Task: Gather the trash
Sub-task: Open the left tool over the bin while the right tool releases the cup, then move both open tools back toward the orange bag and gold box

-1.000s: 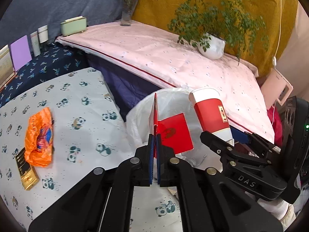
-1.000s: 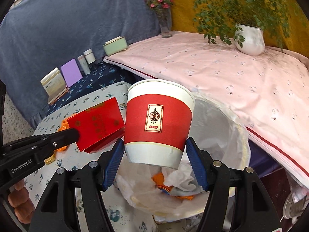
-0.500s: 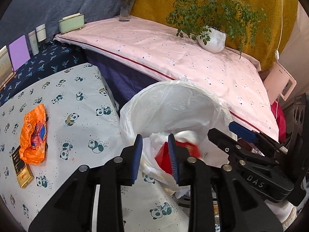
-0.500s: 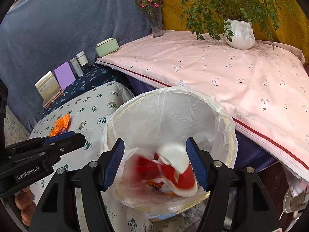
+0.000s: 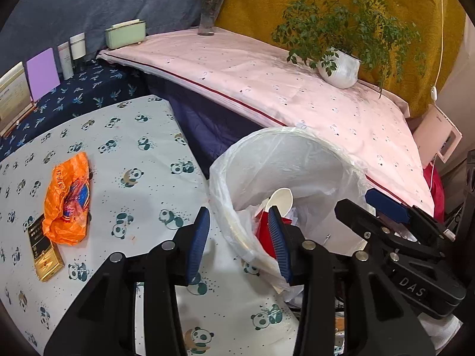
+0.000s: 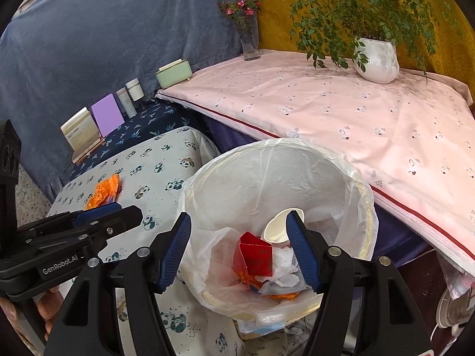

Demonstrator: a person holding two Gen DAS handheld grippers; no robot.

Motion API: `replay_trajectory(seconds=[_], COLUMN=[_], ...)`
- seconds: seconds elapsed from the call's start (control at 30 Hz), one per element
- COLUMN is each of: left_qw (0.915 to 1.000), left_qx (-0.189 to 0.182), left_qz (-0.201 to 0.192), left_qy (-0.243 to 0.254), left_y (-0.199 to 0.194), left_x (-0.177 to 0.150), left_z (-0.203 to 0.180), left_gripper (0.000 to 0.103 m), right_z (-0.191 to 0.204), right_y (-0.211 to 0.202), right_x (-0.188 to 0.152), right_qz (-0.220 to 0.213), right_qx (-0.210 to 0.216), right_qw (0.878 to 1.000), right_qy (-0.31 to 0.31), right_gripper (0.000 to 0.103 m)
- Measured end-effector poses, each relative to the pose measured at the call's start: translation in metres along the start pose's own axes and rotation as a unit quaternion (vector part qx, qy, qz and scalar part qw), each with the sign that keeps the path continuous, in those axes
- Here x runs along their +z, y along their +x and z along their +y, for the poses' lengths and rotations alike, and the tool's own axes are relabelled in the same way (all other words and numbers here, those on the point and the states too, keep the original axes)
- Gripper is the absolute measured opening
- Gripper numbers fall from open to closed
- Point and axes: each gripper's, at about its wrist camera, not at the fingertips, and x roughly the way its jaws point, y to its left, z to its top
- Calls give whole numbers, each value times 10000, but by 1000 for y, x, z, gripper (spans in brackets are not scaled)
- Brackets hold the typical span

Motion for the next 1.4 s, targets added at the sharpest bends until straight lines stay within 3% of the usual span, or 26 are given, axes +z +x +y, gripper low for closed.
replay_trajectory(seconds=[0.2, 0.6, 0.97, 1.4], left_qw=[9998, 9962, 9864, 9731], left_qx=[108, 588, 1114, 1765], left_qz=[-9, -118, -42, 92], left_qy=[-167, -628, -1211, -1475], left_y=[-5, -19, -26, -27], left_x=[-4, -16, -35, -55], left_z=[16, 67, 131, 183], left_gripper=[42, 67, 77, 85], right_z=[19, 61, 105, 153], right_y=[-3, 3, 16, 41], right_x=[1, 1, -6, -18], right_qz=[-33, 11, 135, 389], right_qx=[12, 211, 464, 690], right_qw=[9998, 9988, 9964, 9929], right_qy=[-174, -451, -703, -893], right_gripper=[64, 64, 64, 64])
